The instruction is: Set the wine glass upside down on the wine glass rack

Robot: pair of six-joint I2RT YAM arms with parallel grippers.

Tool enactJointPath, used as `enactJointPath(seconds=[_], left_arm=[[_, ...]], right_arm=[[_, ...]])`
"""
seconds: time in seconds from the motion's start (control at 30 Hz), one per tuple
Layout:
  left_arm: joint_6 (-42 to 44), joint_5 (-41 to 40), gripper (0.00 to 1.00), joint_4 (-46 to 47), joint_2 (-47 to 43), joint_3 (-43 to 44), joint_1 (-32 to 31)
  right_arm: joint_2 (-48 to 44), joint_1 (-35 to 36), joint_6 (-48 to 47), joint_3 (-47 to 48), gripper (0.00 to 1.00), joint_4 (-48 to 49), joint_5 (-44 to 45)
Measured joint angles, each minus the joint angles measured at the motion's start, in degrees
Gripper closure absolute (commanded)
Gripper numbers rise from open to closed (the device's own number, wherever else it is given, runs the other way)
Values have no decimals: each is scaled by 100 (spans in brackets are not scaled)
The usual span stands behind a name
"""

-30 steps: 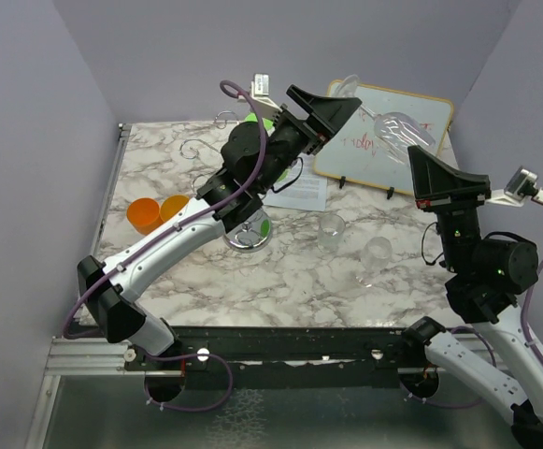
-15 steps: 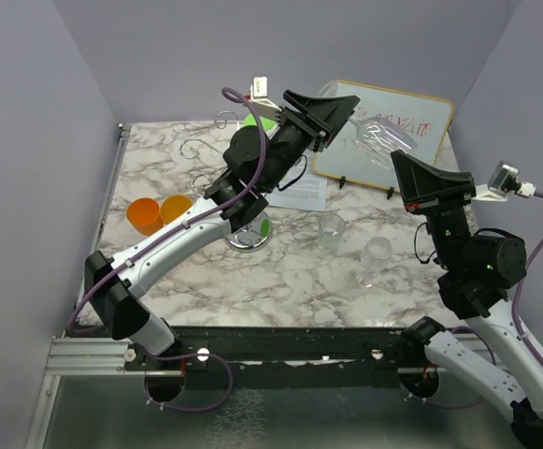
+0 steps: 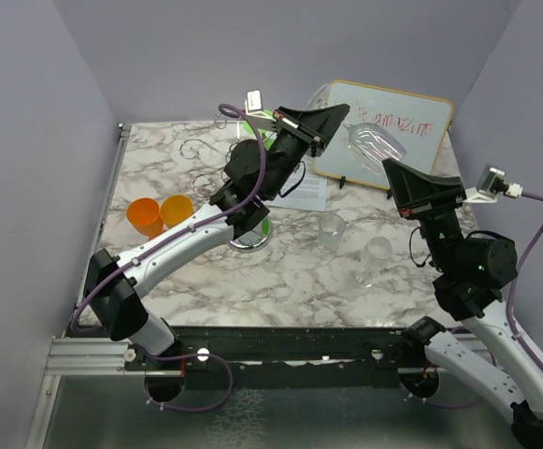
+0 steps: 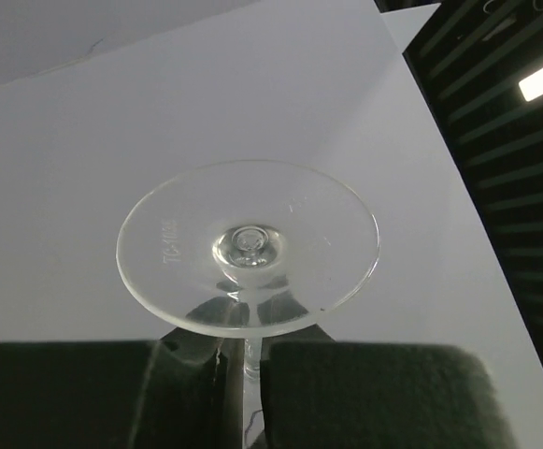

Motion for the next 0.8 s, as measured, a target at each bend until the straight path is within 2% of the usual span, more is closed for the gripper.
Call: enactJointPath(seconds=[0.07,0.17,0.23,0.33,0.43,0.6,0.8], left_arm=[[26,7,100,83,-22,0,20],[149,50,100,120,-61,-2,59],[328,63,100,149,-92,-2,140],[763,120,100,166,-214,-26,267],[1169,214,100,186,-343,-28,317],[2105,682,100,280,-619,-28,315],[3397,1355,100,293,-997,-238,315]], right_arm=[[-9,0,61,-9,79,-22,-52],[-11,2,85,26,53,-199,-173],[-39,4,103,59,39,-385,-262],[-98,4,105,107,27,-728,-341],[-208,4,90,168,22,-1110,-407],[-376,4,-212,404,21,-1792,-527],[-369,2,-1045,1003,24,-2629,-549]])
